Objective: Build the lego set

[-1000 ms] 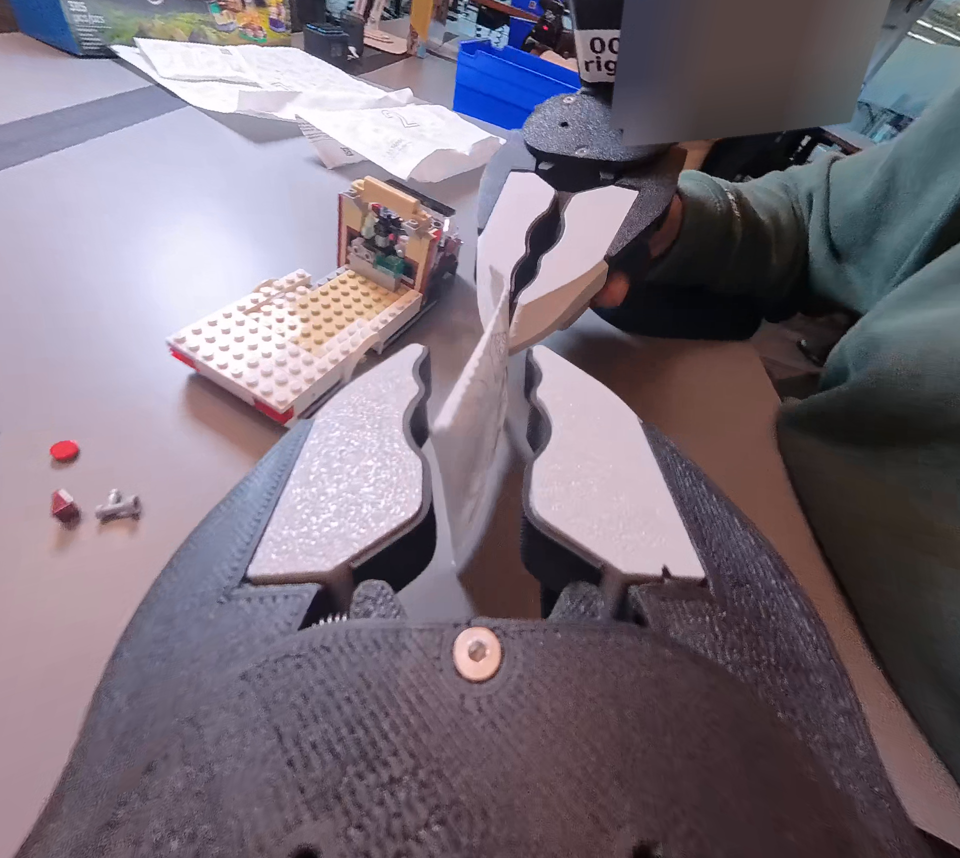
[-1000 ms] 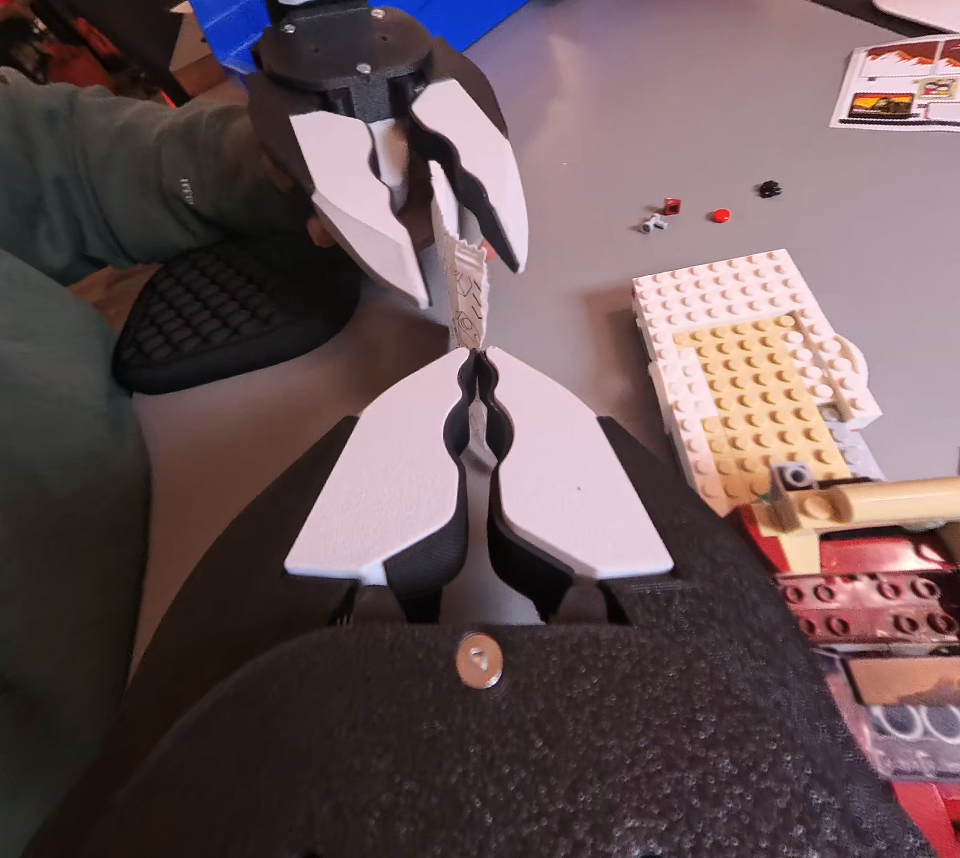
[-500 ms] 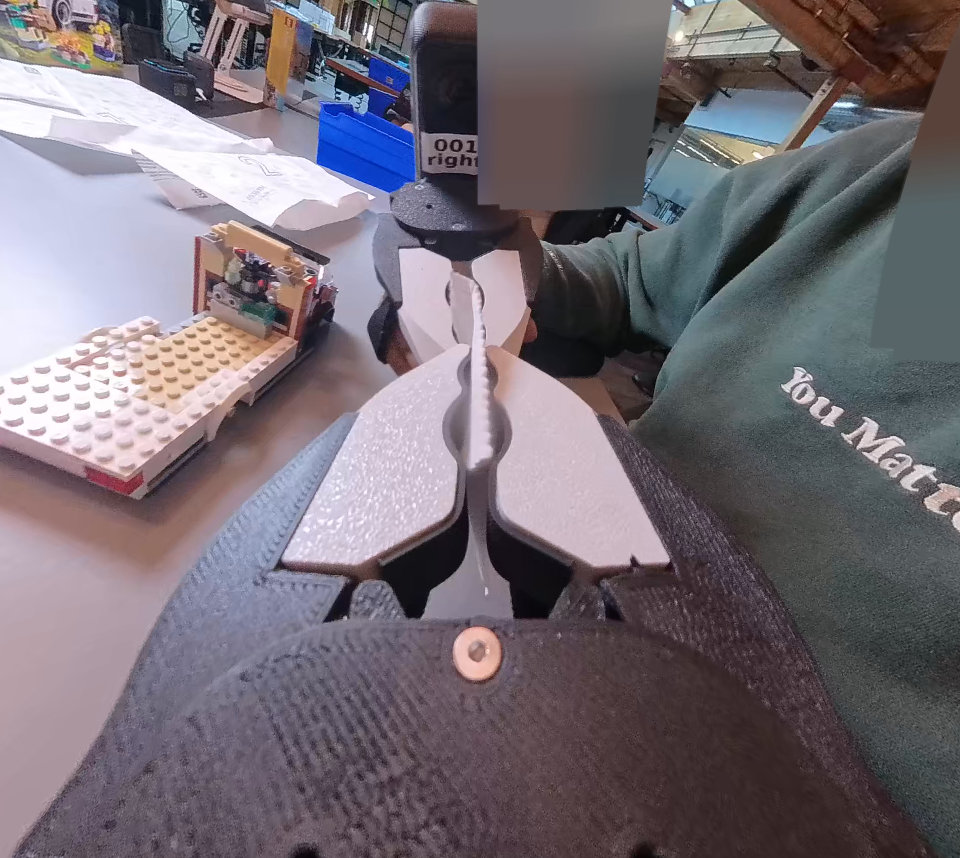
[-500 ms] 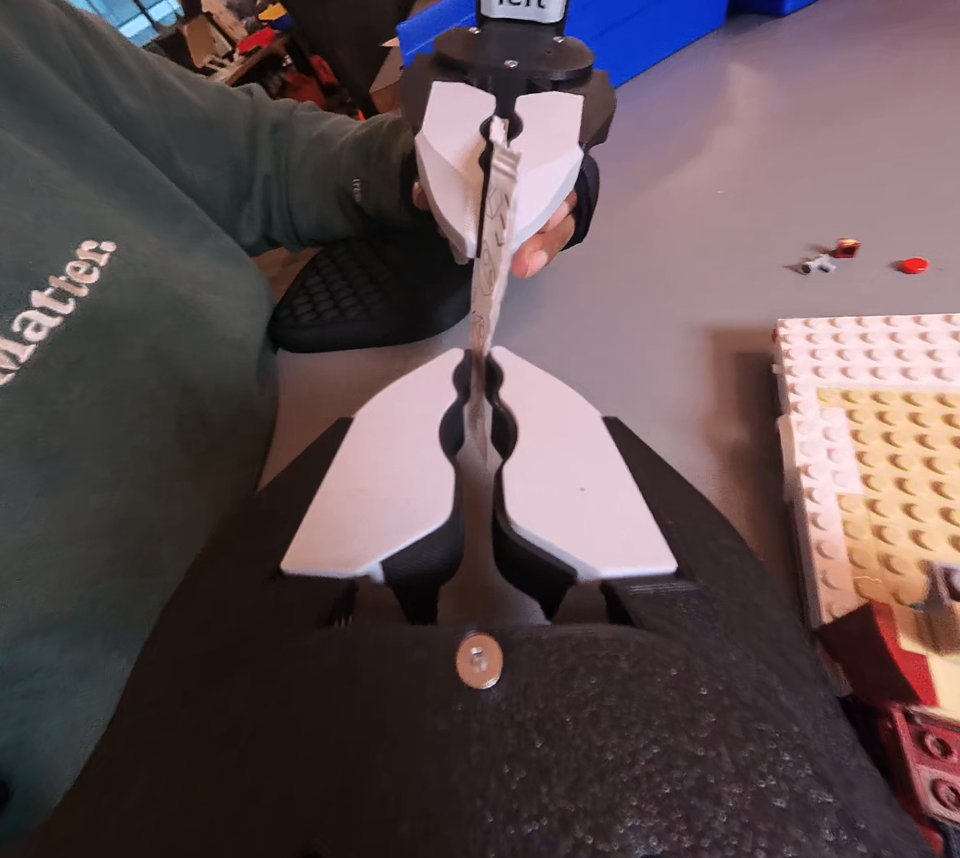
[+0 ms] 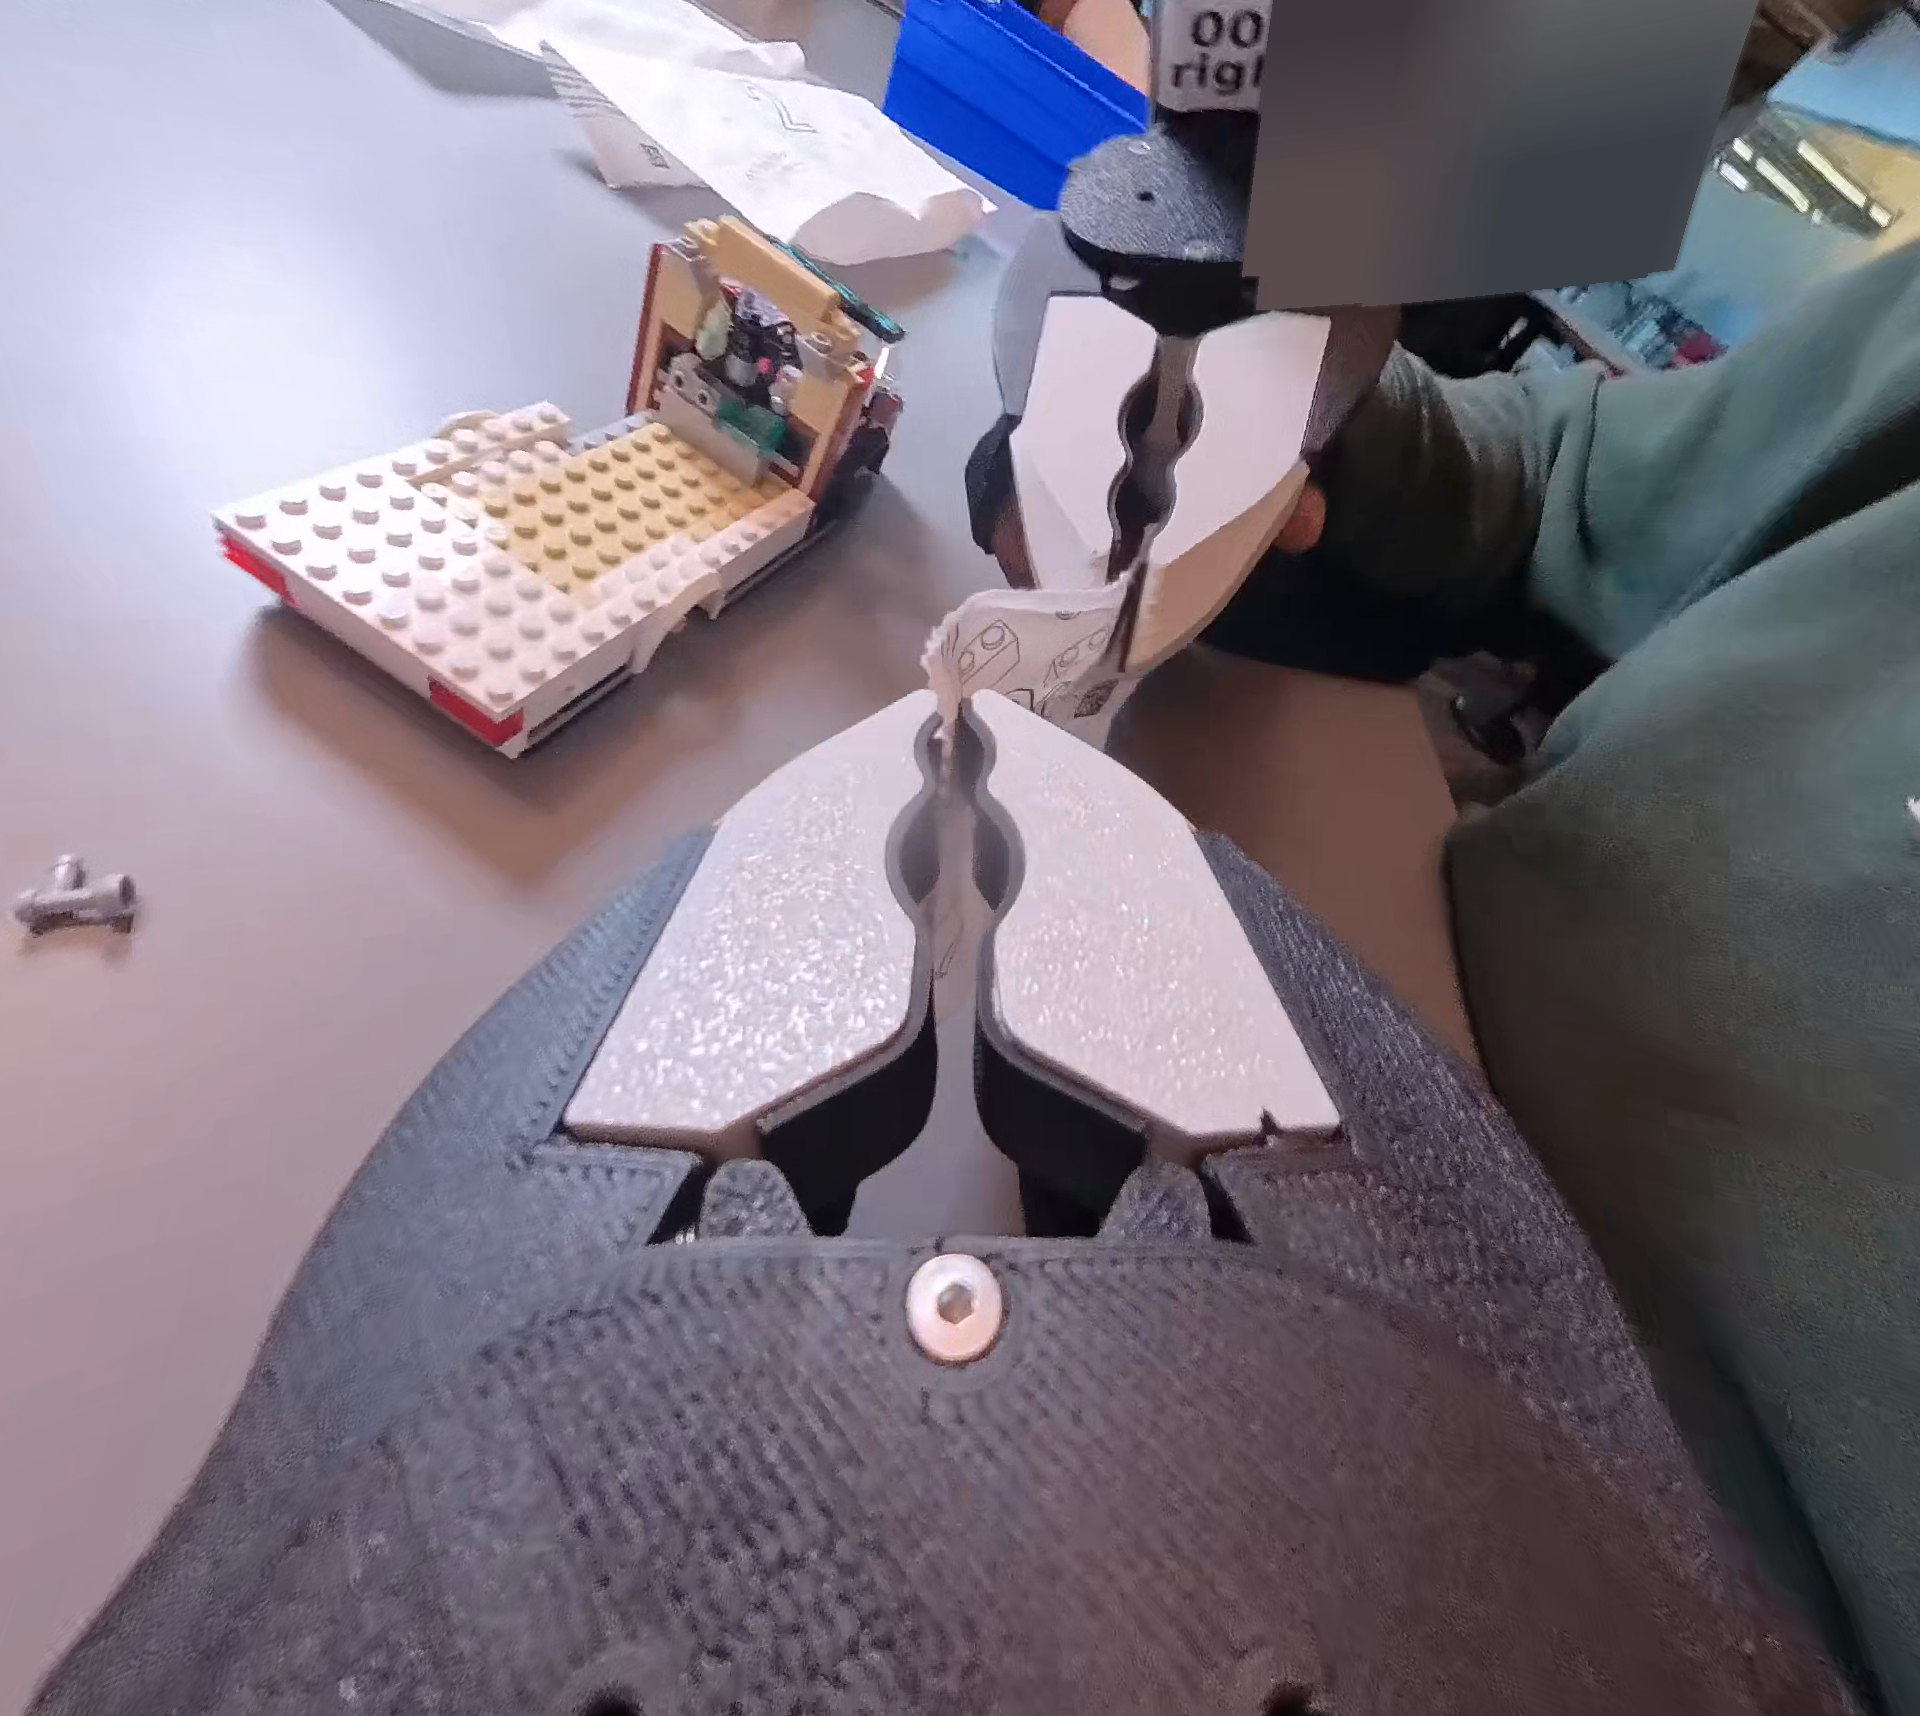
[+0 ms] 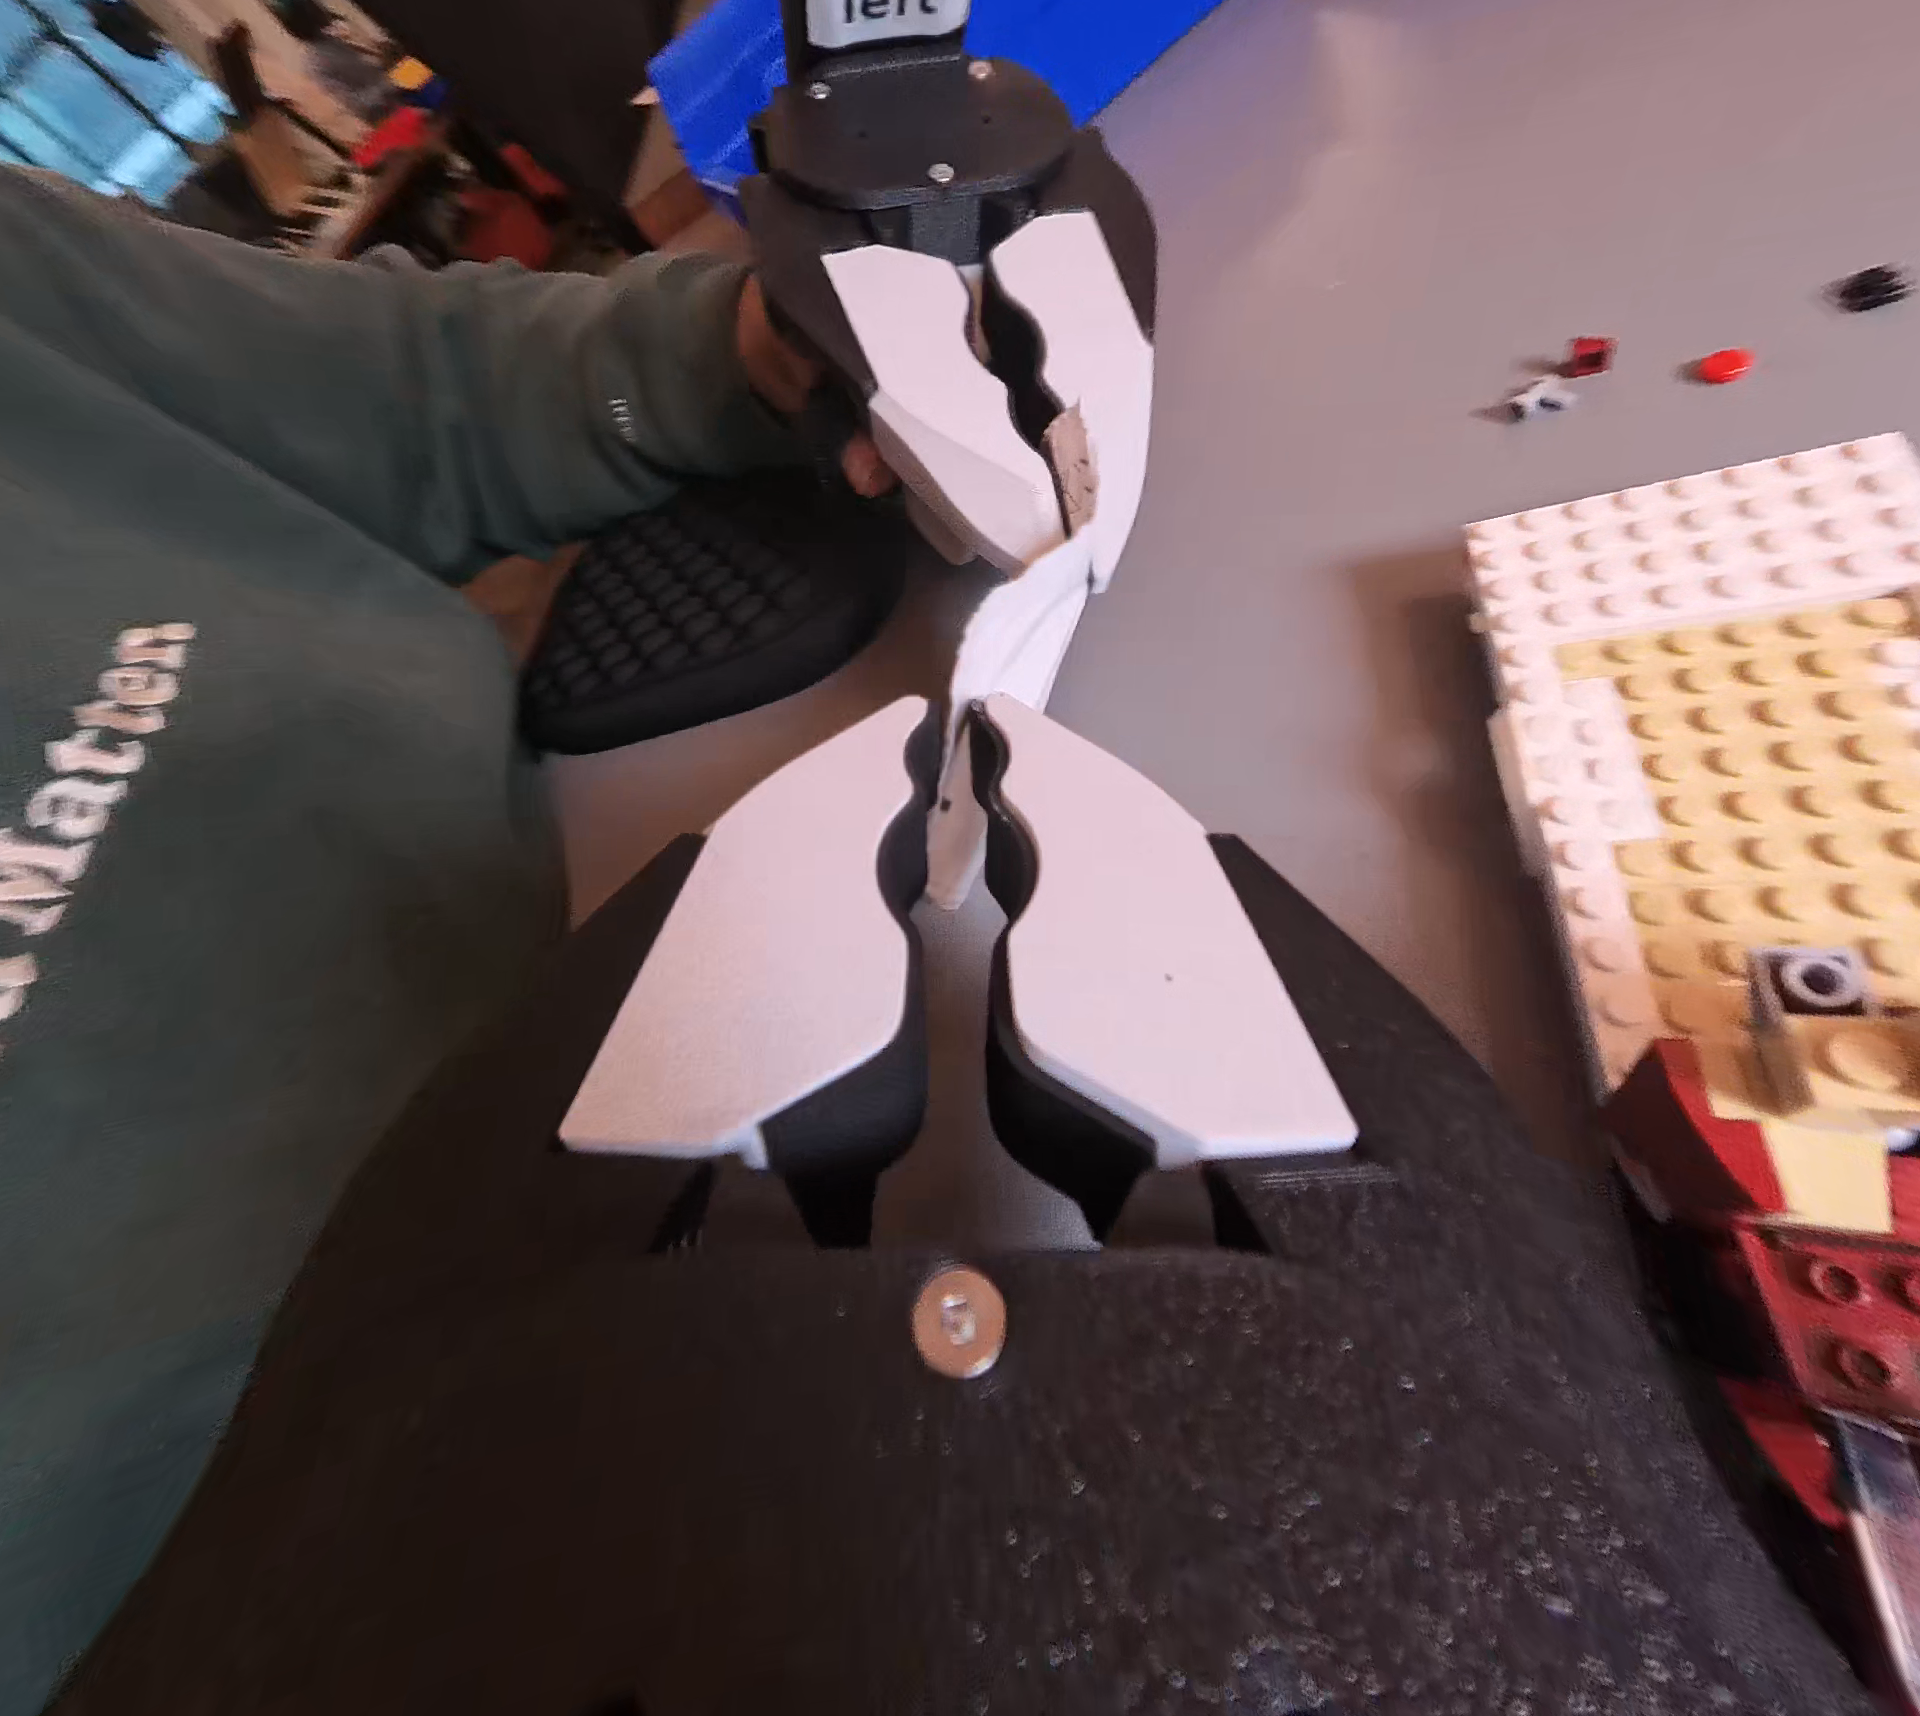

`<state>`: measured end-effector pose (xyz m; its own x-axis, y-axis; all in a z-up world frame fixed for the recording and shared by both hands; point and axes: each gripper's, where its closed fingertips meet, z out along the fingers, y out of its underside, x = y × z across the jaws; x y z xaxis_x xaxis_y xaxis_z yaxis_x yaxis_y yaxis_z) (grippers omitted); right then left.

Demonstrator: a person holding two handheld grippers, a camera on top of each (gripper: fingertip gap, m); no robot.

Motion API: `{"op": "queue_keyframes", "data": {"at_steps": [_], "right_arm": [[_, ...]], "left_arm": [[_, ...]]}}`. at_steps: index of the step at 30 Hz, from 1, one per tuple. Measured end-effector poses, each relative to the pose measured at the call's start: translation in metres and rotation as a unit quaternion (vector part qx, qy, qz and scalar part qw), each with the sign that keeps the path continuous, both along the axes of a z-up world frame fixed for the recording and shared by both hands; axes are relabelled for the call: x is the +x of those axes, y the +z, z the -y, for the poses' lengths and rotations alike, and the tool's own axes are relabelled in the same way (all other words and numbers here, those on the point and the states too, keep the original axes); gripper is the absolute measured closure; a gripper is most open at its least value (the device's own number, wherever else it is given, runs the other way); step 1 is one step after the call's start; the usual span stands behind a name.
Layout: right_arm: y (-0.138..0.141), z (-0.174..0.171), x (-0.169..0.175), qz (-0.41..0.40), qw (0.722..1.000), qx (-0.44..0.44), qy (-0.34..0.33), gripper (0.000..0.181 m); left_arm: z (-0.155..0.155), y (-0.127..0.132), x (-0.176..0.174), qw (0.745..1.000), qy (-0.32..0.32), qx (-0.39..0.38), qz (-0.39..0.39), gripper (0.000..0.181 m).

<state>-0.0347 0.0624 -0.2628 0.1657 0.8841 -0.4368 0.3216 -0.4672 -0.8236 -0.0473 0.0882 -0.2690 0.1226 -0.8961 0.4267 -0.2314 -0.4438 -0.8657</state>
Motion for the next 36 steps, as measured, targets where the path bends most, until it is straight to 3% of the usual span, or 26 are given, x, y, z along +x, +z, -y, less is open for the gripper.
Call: {"op": "queue_keyframes", "data": {"at_steps": [4,9,17,33,36], "right_arm": [[0.004,0.003,0.006,-0.024,0.998,-0.043,0.029,0.171],[0.004,0.007,0.008,-0.031,0.996,-0.075,0.045,0.18],[-0.005,0.012,0.008,-0.002,0.997,-0.056,0.058,0.181],[-0.021,0.044,0.004,0.078,0.988,0.014,0.134,0.163],[-0.022,0.048,0.004,0.099,0.985,0.035,0.139,0.173]], "left_arm": [[0.016,0.0,0.002,0.998,-0.058,0.031,-0.013,0.18],[0.034,-0.006,0.006,0.992,-0.107,0.053,-0.029,0.181],[0.045,-0.005,0.007,0.99,-0.132,0.053,-0.023,0.181],[0.061,-0.007,0.016,0.986,-0.147,0.06,-0.045,0.181],[0.064,-0.007,0.016,0.985,-0.153,0.066,-0.047,0.181]]}}
